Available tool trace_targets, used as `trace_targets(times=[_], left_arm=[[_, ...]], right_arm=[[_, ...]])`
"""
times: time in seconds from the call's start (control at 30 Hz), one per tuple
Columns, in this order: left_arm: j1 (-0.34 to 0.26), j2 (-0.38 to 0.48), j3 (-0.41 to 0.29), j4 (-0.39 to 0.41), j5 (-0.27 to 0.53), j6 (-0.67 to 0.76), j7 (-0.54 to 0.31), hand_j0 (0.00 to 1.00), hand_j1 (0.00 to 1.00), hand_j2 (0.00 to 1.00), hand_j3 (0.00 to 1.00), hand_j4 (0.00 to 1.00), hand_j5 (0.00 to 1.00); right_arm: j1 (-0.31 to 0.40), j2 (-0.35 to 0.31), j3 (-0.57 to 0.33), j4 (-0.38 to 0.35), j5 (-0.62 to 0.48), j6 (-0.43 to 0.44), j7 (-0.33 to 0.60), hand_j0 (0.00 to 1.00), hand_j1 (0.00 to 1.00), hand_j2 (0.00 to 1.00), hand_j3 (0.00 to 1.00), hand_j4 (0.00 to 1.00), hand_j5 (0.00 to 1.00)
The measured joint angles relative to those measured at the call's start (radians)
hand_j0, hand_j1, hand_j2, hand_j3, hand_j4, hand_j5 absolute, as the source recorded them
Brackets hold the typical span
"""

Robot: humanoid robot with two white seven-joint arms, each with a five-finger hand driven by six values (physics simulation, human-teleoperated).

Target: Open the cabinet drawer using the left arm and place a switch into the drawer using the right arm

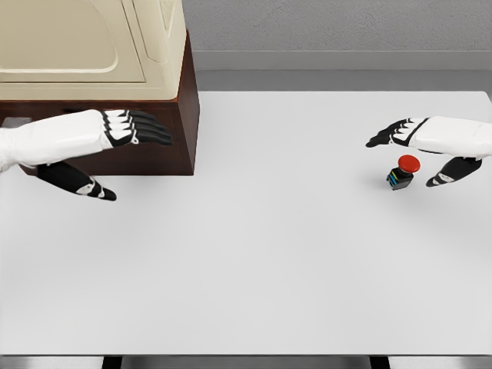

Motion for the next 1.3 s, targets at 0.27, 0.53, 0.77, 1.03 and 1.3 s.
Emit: trace_targets(times=[0.27, 0.53, 0.77, 1.03, 1.3], left_arm=[[-0.503, 0.056, -0.517, -0.001, 0.016, 0.002, -0.001, 1.0, 1.0, 1.0, 1.0, 1.0, 1.0], [-0.594, 0.124, -0.783, -0.002, 0.149, 0.0, -0.001, 1.0, 1.0, 1.0, 1.0, 1.0, 1.0], [-0.597, 0.137, -0.78, -0.001, 0.19, 0.0, -0.001, 1.0, 1.0, 1.0, 1.0, 1.0, 1.0], [-0.58, 0.183, -0.648, -0.001, 0.247, 0.174, 0.012, 1.0, 1.0, 1.0, 1.0, 1.0, 1.0], [-0.566, 0.23, -0.593, 0.0, 0.28, 0.415, 0.0, 1.0, 1.0, 1.0, 1.0, 1.0, 1.0]], right_arm=[[0.012, 0.001, 0.0, 0.029, -0.002, 0.0, 0.0, 1.0, 1.0, 1.0, 1.0, 1.0, 1.0], [0.012, 0.054, 0.009, 0.13, 0.003, 0.0, 0.0, 1.0, 1.0, 1.0, 1.0, 1.0, 1.0], [0.008, 0.122, 0.01, 0.205, 0.078, 0.0, 0.0, 0.98, 0.98, 0.98, 0.98, 0.98, 0.98], [-0.017, 0.186, 0.01, 0.318, 0.139, 0.0, 0.0, 0.97, 0.97, 0.97, 0.97, 0.97, 0.97], [-0.04, 0.23, 0.01, 0.399, 0.179, 0.0, 0.0, 0.9, 0.9, 0.9, 0.9, 0.9, 0.9]])
